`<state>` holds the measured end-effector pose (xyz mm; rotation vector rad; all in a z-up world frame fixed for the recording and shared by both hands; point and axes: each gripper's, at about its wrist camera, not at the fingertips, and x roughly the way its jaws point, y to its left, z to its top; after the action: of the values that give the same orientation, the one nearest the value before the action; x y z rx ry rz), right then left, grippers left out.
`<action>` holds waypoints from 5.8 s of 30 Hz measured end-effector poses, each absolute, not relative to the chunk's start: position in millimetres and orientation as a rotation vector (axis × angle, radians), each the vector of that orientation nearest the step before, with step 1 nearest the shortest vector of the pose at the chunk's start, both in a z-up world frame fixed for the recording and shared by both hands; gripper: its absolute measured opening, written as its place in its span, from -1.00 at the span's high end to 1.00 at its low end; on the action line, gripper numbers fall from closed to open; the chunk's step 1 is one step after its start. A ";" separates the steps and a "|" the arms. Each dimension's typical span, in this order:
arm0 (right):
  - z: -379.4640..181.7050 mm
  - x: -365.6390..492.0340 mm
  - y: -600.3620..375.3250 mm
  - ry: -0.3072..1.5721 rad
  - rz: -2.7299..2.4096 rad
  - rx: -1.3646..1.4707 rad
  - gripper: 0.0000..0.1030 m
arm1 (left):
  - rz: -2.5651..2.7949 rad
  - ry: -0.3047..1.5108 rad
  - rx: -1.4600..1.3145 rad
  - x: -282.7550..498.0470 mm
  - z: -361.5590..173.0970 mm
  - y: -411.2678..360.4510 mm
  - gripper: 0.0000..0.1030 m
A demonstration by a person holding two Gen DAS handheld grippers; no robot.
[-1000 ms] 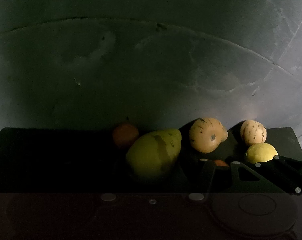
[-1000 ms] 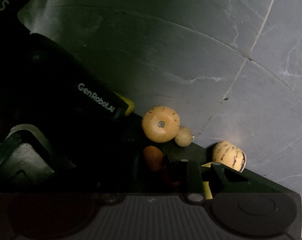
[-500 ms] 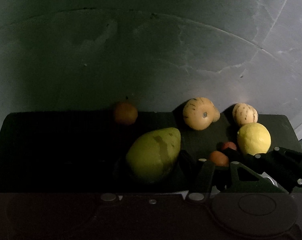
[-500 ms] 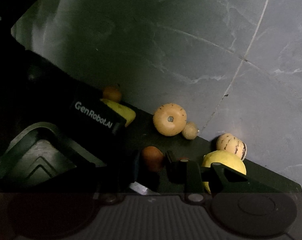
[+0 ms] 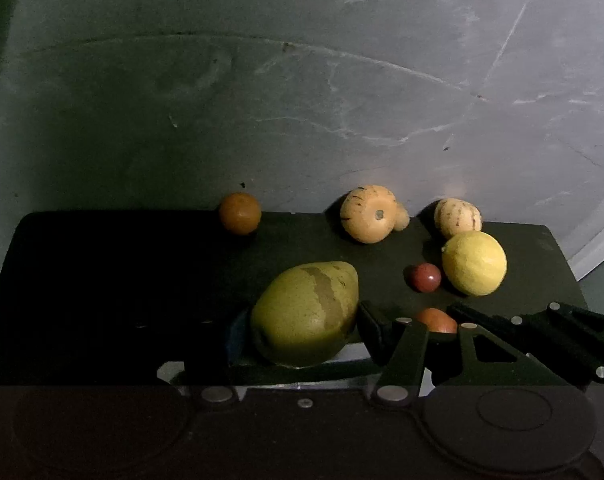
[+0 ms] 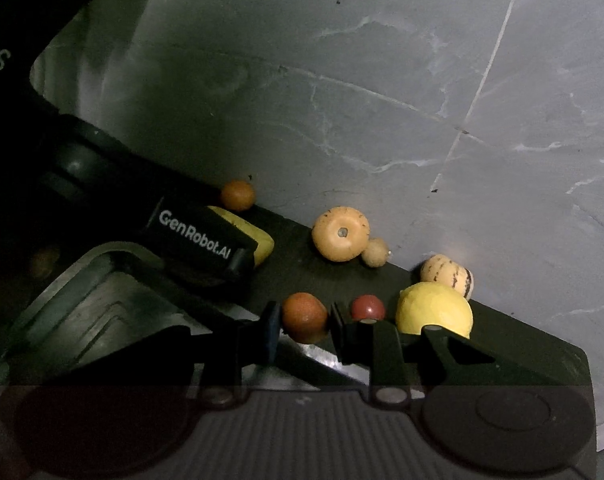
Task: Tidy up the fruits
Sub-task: 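Grasp the green pear with the left tool while the right tool grasps a small orange fruit, then carry the pear with the left tool while the right tool carries the orange fruit, releasing both into the tray, then lift both open tools away from the tray, then move both open tools past the tray toward the remaining fruits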
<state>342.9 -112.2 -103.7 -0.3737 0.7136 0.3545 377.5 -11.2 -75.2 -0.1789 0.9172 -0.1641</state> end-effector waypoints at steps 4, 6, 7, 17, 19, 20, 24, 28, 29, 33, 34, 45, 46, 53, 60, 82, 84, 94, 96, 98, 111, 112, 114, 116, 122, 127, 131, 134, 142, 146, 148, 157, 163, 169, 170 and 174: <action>-100.5 331.4 -112.9 0.714 0.341 -0.364 0.41 | -0.176 0.911 -0.177 367.2 -71.1 -12.0 -0.14; -99.6 325.6 -113.8 0.718 0.336 -0.356 0.41 | -0.180 0.910 -0.175 359.8 -68.6 -10.5 -0.14; -99.5 321.7 -113.7 0.720 0.334 -0.351 0.41 | -0.182 0.910 -0.174 356.0 -67.4 -9.2 -0.14; -104.3 288.8 -104.8 0.751 0.339 -0.319 0.41 | -0.201 0.931 -0.163 319.5 -67.1 3.4 -0.14; -106.2 280.8 -101.8 0.763 0.346 -0.313 0.41 | -0.205 0.940 -0.160 312.2 -68.6 5.6 -0.13; -106.5 277.9 -100.5 0.766 0.348 -0.311 0.41 | -0.207 0.945 -0.159 308.7 -69.3 6.5 -0.13; -110.4 263.8 -94.0 0.787 0.362 -0.307 0.41 | -0.207 0.959 -0.154 296.5 -73.5 9.8 -0.13; -112.6 254.4 -88.3 0.807 0.369 -0.296 0.41 | -0.208 0.968 -0.155 287.9 -74.4 13.5 -0.12; -112.7 252.3 -87.1 0.810 0.371 -0.294 0.41 | -0.210 0.969 -0.154 285.9 -74.0 14.0 -0.12; -114.2 245.1 -82.7 0.821 0.382 -0.291 0.41 | -0.220 0.974 -0.151 278.2 -73.8 15.6 -0.12; -114.4 243.2 -82.0 0.825 0.383 -0.289 0.41 | -0.222 0.976 -0.150 277.3 -74.1 15.4 -0.12; -115.7 229.2 -79.2 0.849 0.358 -0.267 0.41 | -0.248 0.978 -0.127 268.6 -75.4 14.2 -0.12; -115.8 228.2 -79.1 0.851 0.355 -0.265 0.41 | -0.250 0.978 -0.125 268.5 -75.5 14.2 -0.12; -118.7 225.0 -79.4 0.865 0.335 -0.251 0.41 | -0.269 0.983 -0.113 269.0 -75.6 13.9 -0.13; -122.6 223.5 -78.2 0.882 0.312 -0.238 0.30 | -0.299 0.987 -0.116 267.7 -74.4 17.5 -0.11; -103.1 190.0 -83.3 0.903 0.205 -0.161 -0.70 | -0.241 0.985 -0.113 230.0 -63.2 62.7 -0.72; -101.5 188.0 -84.3 0.918 0.202 -0.147 -0.81 | -0.204 0.984 -0.118 226.1 -62.5 71.6 -0.82; -98.5 182.9 -84.7 0.970 0.195 -0.135 -0.99 | -0.011 0.982 -0.147 226.3 -68.9 112.1 -0.99; -99.1 182.7 -83.2 0.980 0.190 -0.144 -0.99 | 0.013 0.985 -0.135 227.1 -70.9 115.2 -0.99; -100.4 182.4 -82.4 0.989 0.186 -0.155 -1.00 | 0.031 0.991 -0.129 229.0 -72.0 117.2 -0.99; -103.3 183.7 -84.6 1.008 0.102 -0.231 -1.00 | 0.095 1.007 -0.086 244.9 -77.3 117.2 -0.99; -103.4 184.1 -85.5 1.004 0.082 -0.244 -1.00 | 0.099 1.007 -0.085 246.3 -77.0 117.5 -0.99; -103.0 185.3 -88.2 0.994 0.044 -0.269 -1.00 | 0.108 1.007 -0.083 247.2 -76.4 117.6 -0.99; -102.5 188.3 -93.3 0.988 0.015 -0.275 -1.00 | 0.117 1.008 -0.082 249.4 -76.1 117.4 -0.99; -102.3 197.5 -108.5 0.962 -0.019 -0.264 -1.00 | 0.135 1.004 -0.086 257.4 -73.8 110.0 -0.99; -99.5 205.4 -113.6 0.906 -0.012 -0.281 -1.00 | 0.134 0.981 -0.099 268.5 -66.3 94.1 -0.99; -97.0 213.4 -117.1 0.873 0.016 -0.281 -1.00 | 0.125 0.960 -0.103 278.6 -60.0 77.7 -0.99; -96.6 219.8 -121.0 0.862 0.042 -0.282 -1.00 | 0.121 0.952 -0.111 285.5 -57.9 66.7 -0.99; -98.6 236.3 -137.1 0.842 0.078 -0.242 -1.00 | 0.119 0.942 -0.107 305.9 -55.1 46.0 -0.99; -96.9 250.2 -148.9 0.824 0.123 -0.174 -1.00 | 0.119 0.927 -0.098 319.8 -50.9 37.7 -0.99; -95.8 259.2 -157.2 0.820 0.171 -0.097 -1.00 | 0.111 0.915 -0.092 327.8 -48.1 33.1 -0.99; -96.2 309.3 -163.0 0.785 0.276 0.049 -1.00 | 0.079 0.872 -0.037 369.5 -41.0 15.1 -0.99; -104.2 340.7 -161.5 0.807 0.265 0.122 -0.99 | 0.030 0.874 0.018 401.0 -46.8 1.6 -0.99; -112.4 361.7 -156.9 0.804 0.264 0.152 -0.82 | -0.002 0.893 0.018 427.2 -61.3 -4.0 -0.99; -113.7 364.5 -155.6 0.807 0.262 0.153 -0.78 | -0.006 0.896 0.013 430.7 -64.1 -4.0 -0.99; -119.3 372.4 -152.4 0.814 0.229 0.152 -0.62 | 0.003 0.900 0.017 440.6 -73.8 -6.0 -0.99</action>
<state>372.4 -152.4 -119.3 0.1523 0.8137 0.2292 440.6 -6.0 -73.8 0.0168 0.9000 0.0025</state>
